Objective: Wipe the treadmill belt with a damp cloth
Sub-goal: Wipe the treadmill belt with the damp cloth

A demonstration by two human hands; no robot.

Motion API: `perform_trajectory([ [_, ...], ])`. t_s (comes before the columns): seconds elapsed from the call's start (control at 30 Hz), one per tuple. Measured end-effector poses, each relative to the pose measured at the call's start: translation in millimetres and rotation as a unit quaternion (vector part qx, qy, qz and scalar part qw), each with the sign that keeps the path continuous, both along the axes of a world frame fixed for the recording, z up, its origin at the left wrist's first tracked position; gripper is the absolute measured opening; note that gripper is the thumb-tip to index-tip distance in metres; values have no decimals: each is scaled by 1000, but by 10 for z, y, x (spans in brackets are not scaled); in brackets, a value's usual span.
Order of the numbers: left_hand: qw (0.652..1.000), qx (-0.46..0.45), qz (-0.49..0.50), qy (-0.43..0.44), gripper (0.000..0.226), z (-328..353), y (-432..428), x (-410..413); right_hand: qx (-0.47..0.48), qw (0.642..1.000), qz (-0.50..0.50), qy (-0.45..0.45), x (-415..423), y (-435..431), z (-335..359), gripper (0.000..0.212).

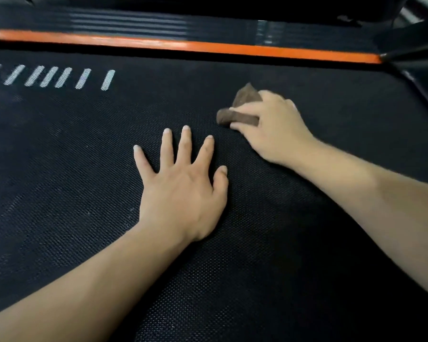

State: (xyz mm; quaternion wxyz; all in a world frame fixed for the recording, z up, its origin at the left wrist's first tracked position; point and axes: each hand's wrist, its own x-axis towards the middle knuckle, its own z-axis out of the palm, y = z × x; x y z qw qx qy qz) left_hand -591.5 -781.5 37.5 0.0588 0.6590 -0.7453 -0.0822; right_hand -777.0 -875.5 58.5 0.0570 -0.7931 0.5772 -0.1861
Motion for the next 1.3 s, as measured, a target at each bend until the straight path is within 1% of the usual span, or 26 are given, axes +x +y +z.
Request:
perform_trajectory([
  [0.07,1000,-1,1,0,68,-7,-6,-11,-3,999,27,35,-53,-27,54,28],
  [0.1,1000,-1,0,-1,68,-12,-12,-12,-16,998,-1,68,-122,-202,86,28],
  [0.13,1000,1,1,-1,68,-17,-14,-9,-22,995,-55,75,-206,-438,115,28],
  [0.2,1000,1,4,1,68,-27,-4,-3,-19,984,-174,26,-375,-830,124,28],
  [0.23,1000,0,4,2,68,-25,0,-4,-30,977,-211,27,-392,-918,112,28],
  [0.27,1000,-2,3,3,68,-18,5,-4,-38,974,-219,38,-349,-952,81,27],
  [0.3,1000,-4,2,2,68,-15,10,-7,-34,978,-200,41,-256,-922,56,26],
  [0.4,1000,-4,3,2,69,-8,2,-5,-10,998,-56,24,-49,-644,8,25],
  [0.43,1000,-2,5,3,69,-11,-2,-4,-12,999,-34,37,-64,-607,19,27],
  [0.47,1000,-1,5,1,69,-14,-4,-4,-20,997,-42,55,-128,-652,45,28],
  [0.5,1000,-2,4,0,70,-15,-3,-3,-24,994,-83,69,-221,-769,82,31],
  [0.57,1000,-2,5,-2,69,-11,10,-6,-21,977,-206,42,-447,-1013,171,33],
  [0.6,1000,-2,5,-2,69,-8,10,-8,-20,968,-246,29,-533,-1066,187,33],
  [0.63,1000,-2,4,-1,69,-6,4,-8,-22,965,-258,28,-541,-1060,182,32],
  [0.67,1000,0,4,-1,69,-4,7,-3,-17,971,-238,29,-495,-1000,146,31],
  [0.77,1000,-1,3,0,69,-7,12,-5,13,994,-108,-6,-377,-590,31,26],
  [0.8,1000,-3,5,1,69,-9,12,-6,14,996,-87,2,-409,-500,28,25],
  [0.87,1000,-3,6,0,70,-16,-5,-6,-8,991,-126,49,-561,-584,79,28],
  [0.93,1000,-3,5,-1,70,-22,-4,-3,-27,975,-217,30,-684,-786,122,31],
  [1.0,1000,-6,7,1,70,-22,-8,-4,-32,965,-259,20,-719,-859,124,31],
  [1.03,1000,-4,5,0,70,-24,0,-7,-30,968,-249,23,-677,-811,108,30],
  [1.17,1000,-2,5,-5,71,-19,-3,2,10,997,-71,23,-484,-186,37,23],
  [1.2,1000,-3,6,-5,71,-22,-8,4,9,998,-53,41,-527,-133,46,25],
  [1.23,1000,-3,5,-5,71,-26,-14,2,3,996,-60,62,-611,-183,74,26],
  [1.27,1000,-3,5,-5,71,-28,-18,2,-9,992,-97,76,-691,-302,123,27],
  [1.3,1000,-1,4,-7,70,-28,-12,1,-9,987,-152,57,-777,-442,151,28],
])
